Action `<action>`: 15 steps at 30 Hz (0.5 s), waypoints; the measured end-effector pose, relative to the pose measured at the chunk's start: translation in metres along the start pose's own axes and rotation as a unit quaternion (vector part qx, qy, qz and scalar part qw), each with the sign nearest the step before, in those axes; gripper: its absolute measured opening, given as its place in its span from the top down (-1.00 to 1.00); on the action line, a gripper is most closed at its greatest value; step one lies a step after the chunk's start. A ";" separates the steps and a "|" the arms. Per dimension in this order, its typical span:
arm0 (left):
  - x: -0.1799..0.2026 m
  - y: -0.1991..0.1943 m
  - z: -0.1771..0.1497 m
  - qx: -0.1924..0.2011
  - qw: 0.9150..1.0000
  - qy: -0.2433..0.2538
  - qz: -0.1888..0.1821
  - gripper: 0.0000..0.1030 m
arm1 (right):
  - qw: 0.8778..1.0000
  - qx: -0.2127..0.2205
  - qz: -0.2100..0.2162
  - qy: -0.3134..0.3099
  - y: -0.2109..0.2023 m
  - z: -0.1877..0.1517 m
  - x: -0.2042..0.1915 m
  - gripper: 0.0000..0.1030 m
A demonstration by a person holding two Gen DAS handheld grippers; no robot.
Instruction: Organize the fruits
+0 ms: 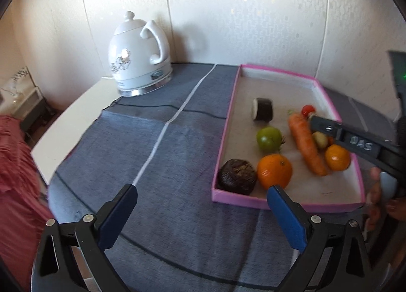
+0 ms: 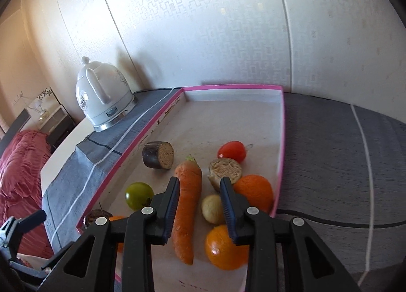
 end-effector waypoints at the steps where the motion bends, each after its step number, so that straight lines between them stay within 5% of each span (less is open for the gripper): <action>1: 0.000 0.000 -0.001 -0.003 1.000 0.006 0.010 -0.99 | 1.000 0.000 -0.002 -0.003 -0.002 -0.002 0.000 0.34; 4: -0.001 0.000 -0.006 -0.006 1.000 0.013 0.020 -0.99 | 1.000 0.002 -0.010 -0.013 -0.013 -0.006 0.001 0.27; 8: -0.007 -0.001 -0.014 -0.023 0.999 -0.027 -0.015 -0.99 | 0.999 0.011 -0.032 -0.039 -0.032 -0.009 -0.001 0.19; 12: -0.017 -0.004 -0.017 -0.014 0.997 -0.068 -0.026 -0.99 | 0.998 0.028 -0.047 -0.033 -0.058 -0.014 -0.003 -0.28; 15: -0.023 -0.010 -0.012 0.014 0.995 -0.088 -0.032 -0.99 | 0.998 0.033 -0.054 -0.026 -0.070 -0.023 -0.008 -0.35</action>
Point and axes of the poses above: each gripper's, at about its wrist camera, not at the fingertips, and y roughly the way its jaws point, x to its right, z to its top, the point moved 9 cm from there along y, roughly the way its jaws point, and after that the axes turned 4 degrees about -z, right-handed, at the moved point
